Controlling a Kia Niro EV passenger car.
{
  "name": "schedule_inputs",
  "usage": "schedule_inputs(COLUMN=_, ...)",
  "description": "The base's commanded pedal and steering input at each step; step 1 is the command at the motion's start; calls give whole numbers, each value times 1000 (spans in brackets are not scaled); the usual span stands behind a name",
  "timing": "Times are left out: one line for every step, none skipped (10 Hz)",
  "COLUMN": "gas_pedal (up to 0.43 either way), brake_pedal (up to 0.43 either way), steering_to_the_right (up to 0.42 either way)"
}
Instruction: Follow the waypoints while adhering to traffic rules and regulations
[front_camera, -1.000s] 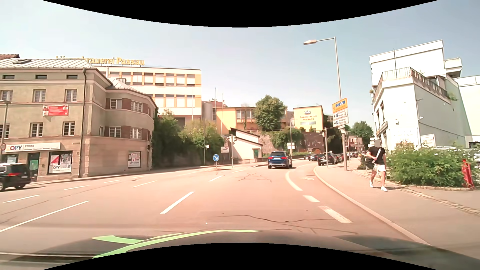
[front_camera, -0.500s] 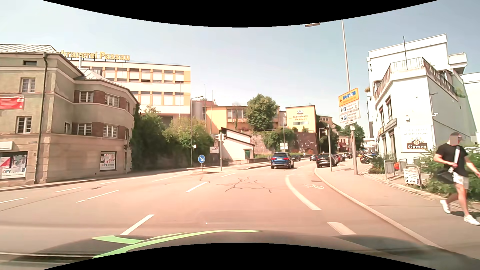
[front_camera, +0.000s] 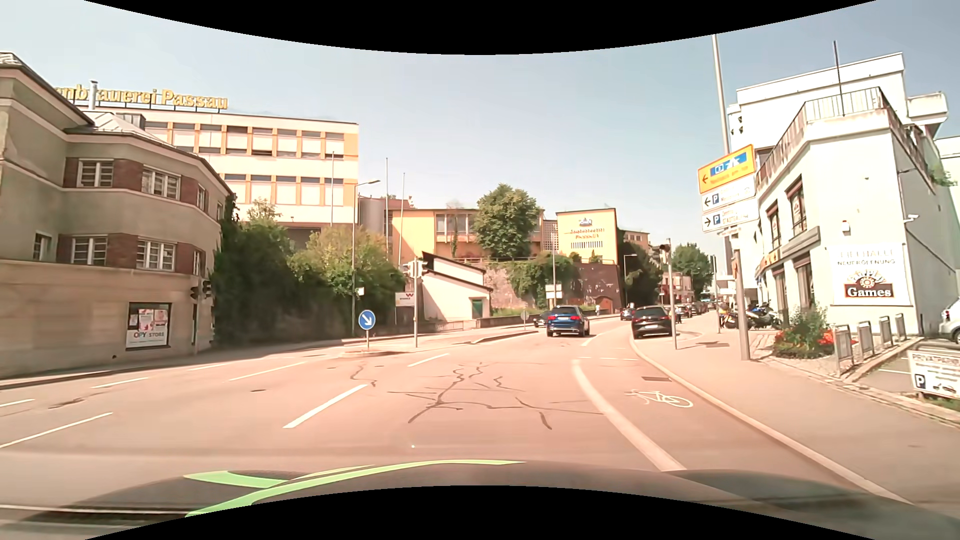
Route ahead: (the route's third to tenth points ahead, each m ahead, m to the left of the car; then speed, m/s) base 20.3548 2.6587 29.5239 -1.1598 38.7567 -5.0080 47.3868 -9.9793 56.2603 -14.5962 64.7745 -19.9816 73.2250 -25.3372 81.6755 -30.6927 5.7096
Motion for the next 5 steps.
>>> schedule_inputs(gas_pedal=87, brake_pedal=0, steering_to_the_right=56)
schedule_inputs(gas_pedal=98, brake_pedal=0, steering_to_the_right=54)
schedule_inputs(gas_pedal=118, brake_pedal=0, steering_to_the_right=53)
schedule_inputs(gas_pedal=138, brake_pedal=0, steering_to_the_right=53)
schedule_inputs(gas_pedal=138, brake_pedal=0, steering_to_the_right=53)
